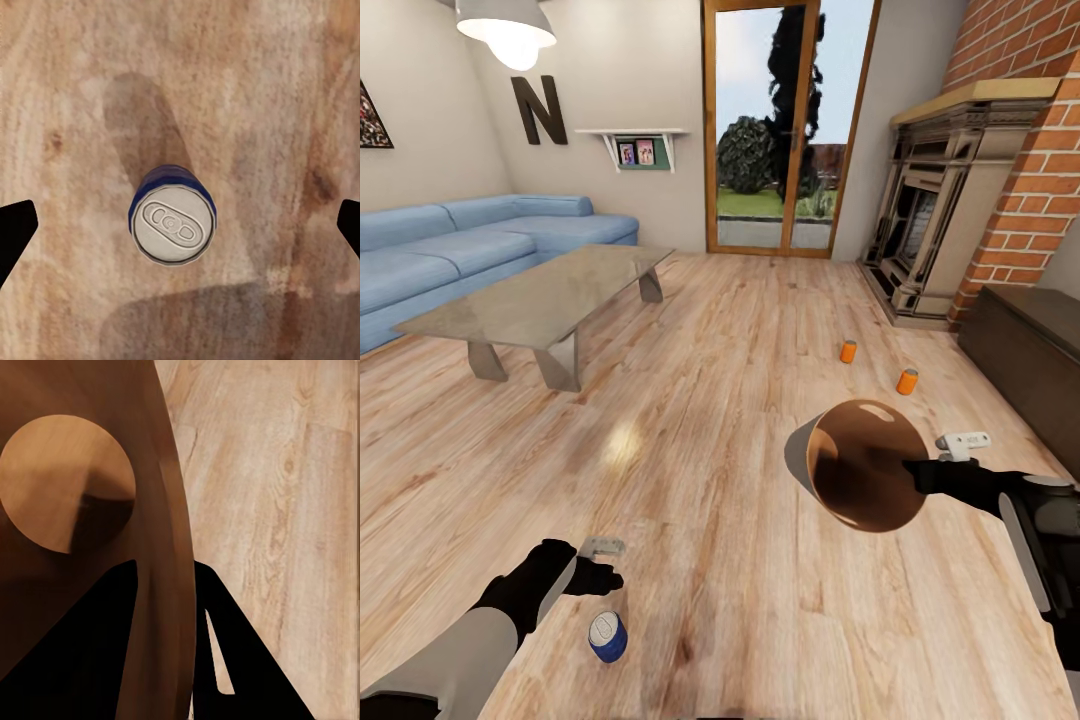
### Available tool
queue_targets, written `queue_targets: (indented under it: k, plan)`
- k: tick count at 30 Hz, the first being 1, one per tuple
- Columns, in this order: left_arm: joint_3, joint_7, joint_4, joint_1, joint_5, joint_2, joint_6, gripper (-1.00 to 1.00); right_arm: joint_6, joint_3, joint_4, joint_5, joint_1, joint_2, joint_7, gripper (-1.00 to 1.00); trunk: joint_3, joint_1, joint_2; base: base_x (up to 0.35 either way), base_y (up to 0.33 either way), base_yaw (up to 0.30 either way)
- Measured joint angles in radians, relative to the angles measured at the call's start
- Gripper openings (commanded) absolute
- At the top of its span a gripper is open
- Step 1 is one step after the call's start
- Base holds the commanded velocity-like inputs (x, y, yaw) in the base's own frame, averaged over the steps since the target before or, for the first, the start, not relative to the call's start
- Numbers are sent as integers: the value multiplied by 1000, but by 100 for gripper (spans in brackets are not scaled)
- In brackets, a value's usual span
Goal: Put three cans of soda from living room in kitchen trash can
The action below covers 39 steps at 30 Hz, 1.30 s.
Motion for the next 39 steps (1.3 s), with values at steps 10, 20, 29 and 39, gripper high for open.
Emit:
queue_targets:
  k: [10, 20, 29, 39]
  plan:
    - [0, -1, 1, 0, 0, 0, 1, 100, 3, 5, -4, 1, 0, 0, 0, -100, -23, 3, -1, 0, 0, 0]
    - [0, -2, 8, 0, -3, 0, 9, 100, 9, 6, -9, -2, -2, -2, 0, -100, -62, 7, -4, 0, 0, 0]
    - [2, -2, 12, 0, -5, 0, 11, 100, 11, 5, -9, 1, -14, -4, -1, -100, -89, 10, -5, 0, 0, 0]
    - [3, -2, 1, 0, -1, 0, 8, 100, 7, 18, -9, 1, -18, 0, -1, -100, -89, 10, -5, 6, 2, 0]
